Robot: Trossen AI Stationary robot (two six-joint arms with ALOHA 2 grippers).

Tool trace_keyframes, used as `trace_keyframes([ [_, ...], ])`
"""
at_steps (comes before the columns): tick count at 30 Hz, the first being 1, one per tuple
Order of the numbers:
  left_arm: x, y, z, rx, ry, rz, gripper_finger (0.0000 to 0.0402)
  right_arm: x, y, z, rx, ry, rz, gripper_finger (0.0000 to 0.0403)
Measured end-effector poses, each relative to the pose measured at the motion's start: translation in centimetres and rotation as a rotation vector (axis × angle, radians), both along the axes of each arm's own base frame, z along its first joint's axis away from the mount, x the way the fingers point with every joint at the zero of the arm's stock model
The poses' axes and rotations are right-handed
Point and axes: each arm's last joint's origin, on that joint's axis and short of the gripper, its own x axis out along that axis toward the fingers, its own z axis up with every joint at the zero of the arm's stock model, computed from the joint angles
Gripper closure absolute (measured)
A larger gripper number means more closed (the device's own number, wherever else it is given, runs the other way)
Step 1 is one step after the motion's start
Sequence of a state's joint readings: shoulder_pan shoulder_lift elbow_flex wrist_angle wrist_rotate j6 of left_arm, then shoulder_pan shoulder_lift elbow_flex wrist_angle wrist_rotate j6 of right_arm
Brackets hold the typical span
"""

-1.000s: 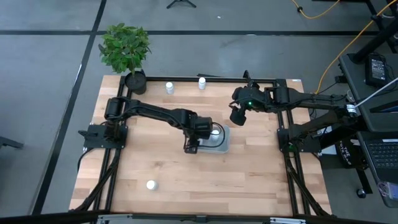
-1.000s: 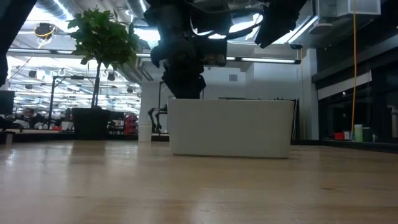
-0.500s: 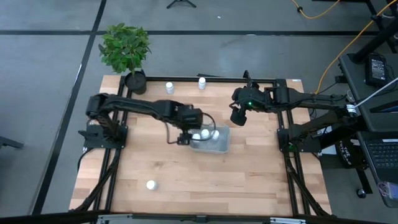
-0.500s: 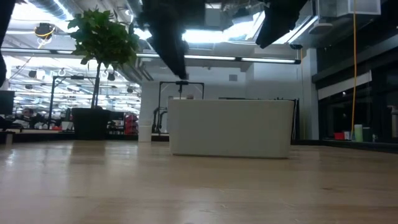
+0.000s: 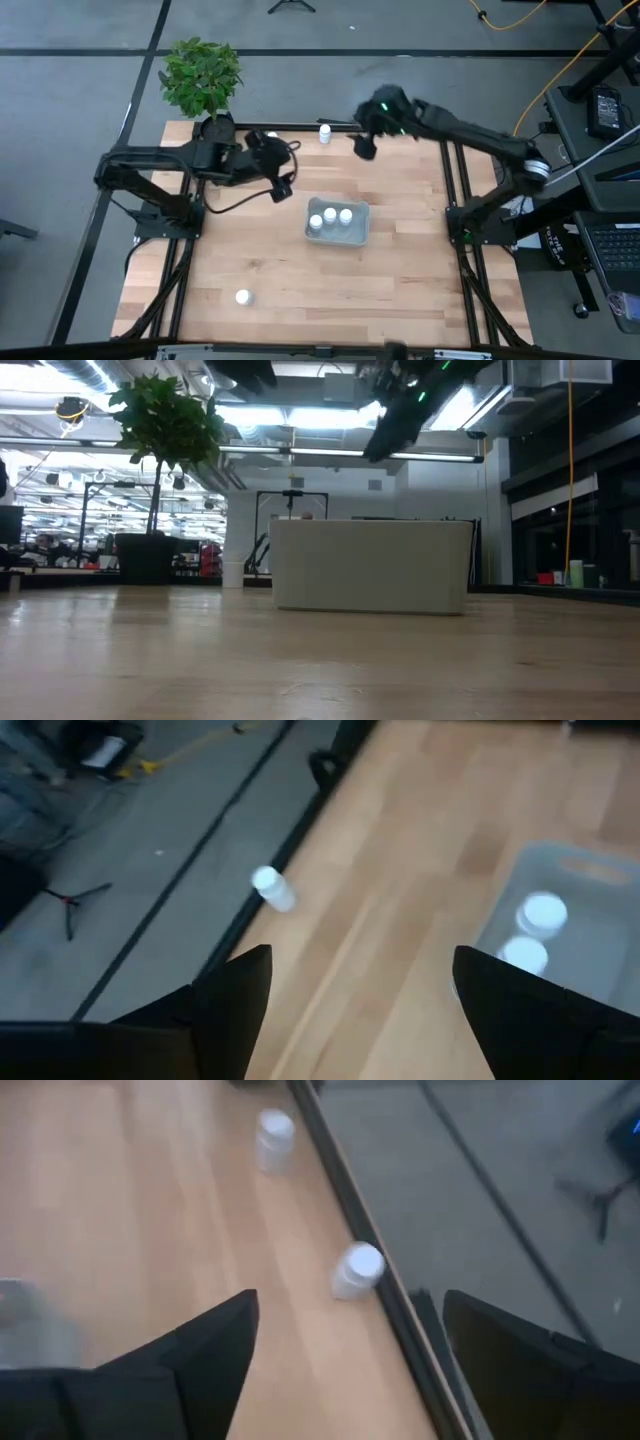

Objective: Pick and place pill bottles into a basket
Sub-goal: Put the top right white pill bottle into the gray bin

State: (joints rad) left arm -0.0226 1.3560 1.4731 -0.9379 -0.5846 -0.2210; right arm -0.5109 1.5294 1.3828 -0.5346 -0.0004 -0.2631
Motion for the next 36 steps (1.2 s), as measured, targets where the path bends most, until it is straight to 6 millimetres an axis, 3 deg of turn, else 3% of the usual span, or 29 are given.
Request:
trace_keyframes([
  [7, -0.5, -0.6, 0.5, 0.030, -0.029, 0.025, 0.0100, 4.8, -7.7, -2.8, 0.070, 0.221, 0.023, 0.0052],
  [13, -0.5, -0.5, 0.5, 0.044, -0.035, 0.050, 0.0099, 8.7, -11.6, -3.6, 0.111, 0.220, 0.036, 0.0051],
  [21, -0.6, -0.3, 0.5, 0.058, -0.034, 0.068, 0.0100, 11.4, -13.5, -7.5, 0.225, 0.290, -0.009, 0.0051],
  [27, -0.6, -0.3, 0.5, 0.059, -0.028, 0.066, 0.0100, 12.0, -13.4, -10.2, 0.294, 0.349, -0.036, 0.0051],
  [36, -0.6, -0.3, 0.4, 0.046, -0.022, 0.053, 0.0100, 12.4, -13.7, -12.3, 0.312, 0.389, -0.040, 0.0051],
])
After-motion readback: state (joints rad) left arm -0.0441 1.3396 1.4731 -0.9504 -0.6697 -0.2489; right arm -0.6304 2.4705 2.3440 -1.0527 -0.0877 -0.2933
